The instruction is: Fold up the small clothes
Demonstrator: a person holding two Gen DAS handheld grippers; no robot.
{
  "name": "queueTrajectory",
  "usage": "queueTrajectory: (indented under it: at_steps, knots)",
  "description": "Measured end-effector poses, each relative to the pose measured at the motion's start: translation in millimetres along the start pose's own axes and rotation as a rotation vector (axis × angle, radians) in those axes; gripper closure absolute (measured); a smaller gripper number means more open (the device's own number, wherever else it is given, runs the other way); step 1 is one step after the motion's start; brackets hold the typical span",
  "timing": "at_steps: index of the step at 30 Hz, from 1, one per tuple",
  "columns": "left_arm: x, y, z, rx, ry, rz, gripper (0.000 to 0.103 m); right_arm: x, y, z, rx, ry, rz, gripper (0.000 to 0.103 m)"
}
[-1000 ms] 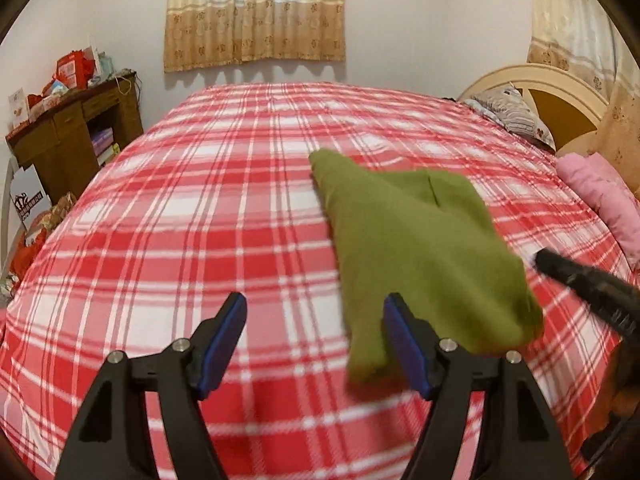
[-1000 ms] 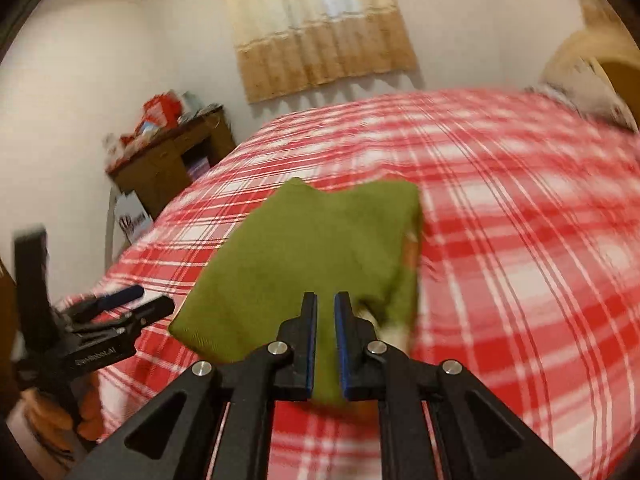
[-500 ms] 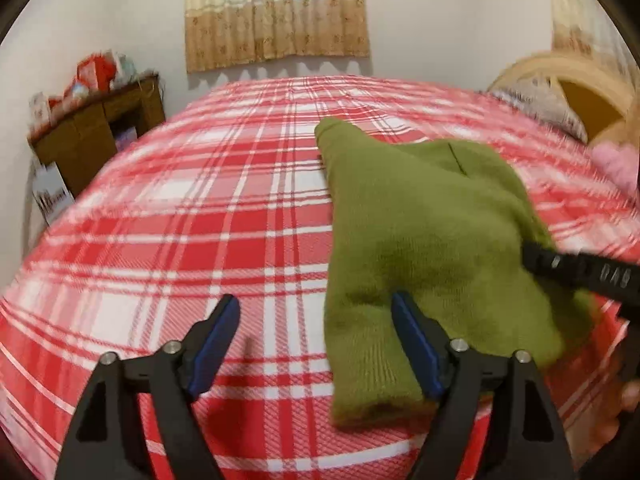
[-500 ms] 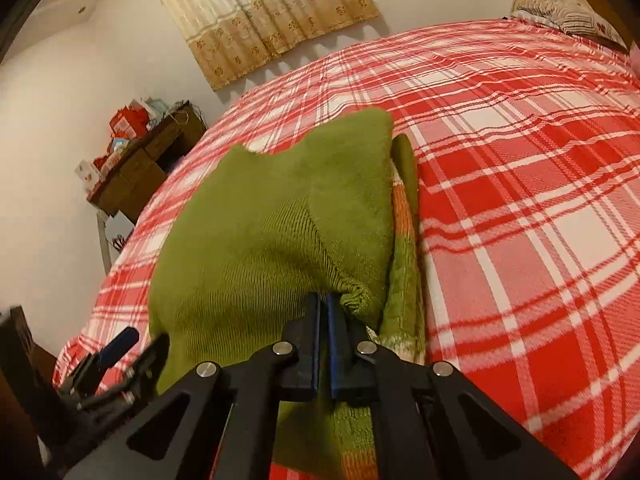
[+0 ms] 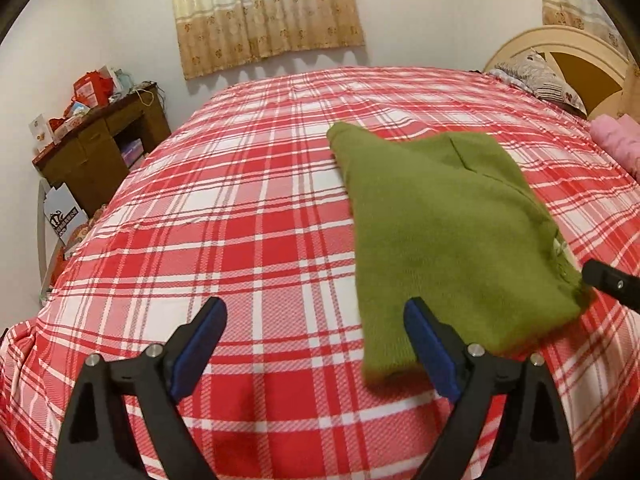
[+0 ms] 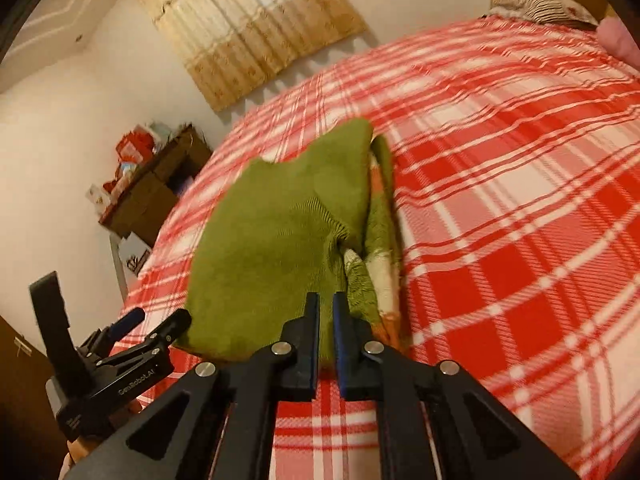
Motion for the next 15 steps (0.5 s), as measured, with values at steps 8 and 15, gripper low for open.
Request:
queueTrajectory:
  at_steps: [8,15]
  knots:
    - [-1.2,2.4,-31.0,0.154,0.098,-0.019,0.003,15.7,-14.3,12.5,-0.053,-0.036,0.058,0.026]
    - [-23.6,-28.0,-34.8,0.295,0.263,-0.043,0.003,3.6,-45.2,13.8,-0.037,-0.025,0.067,0.026]
Point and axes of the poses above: each gripper's, at about its wrist camera, not at the fingertips, and x roughly against the way its jaws point, z to its right, y to its underside, the point moved 9 cm from there along -x, roughly the way its jaws point, and after that the axes turned 9 degrees about -x, right-handed, at the moved point
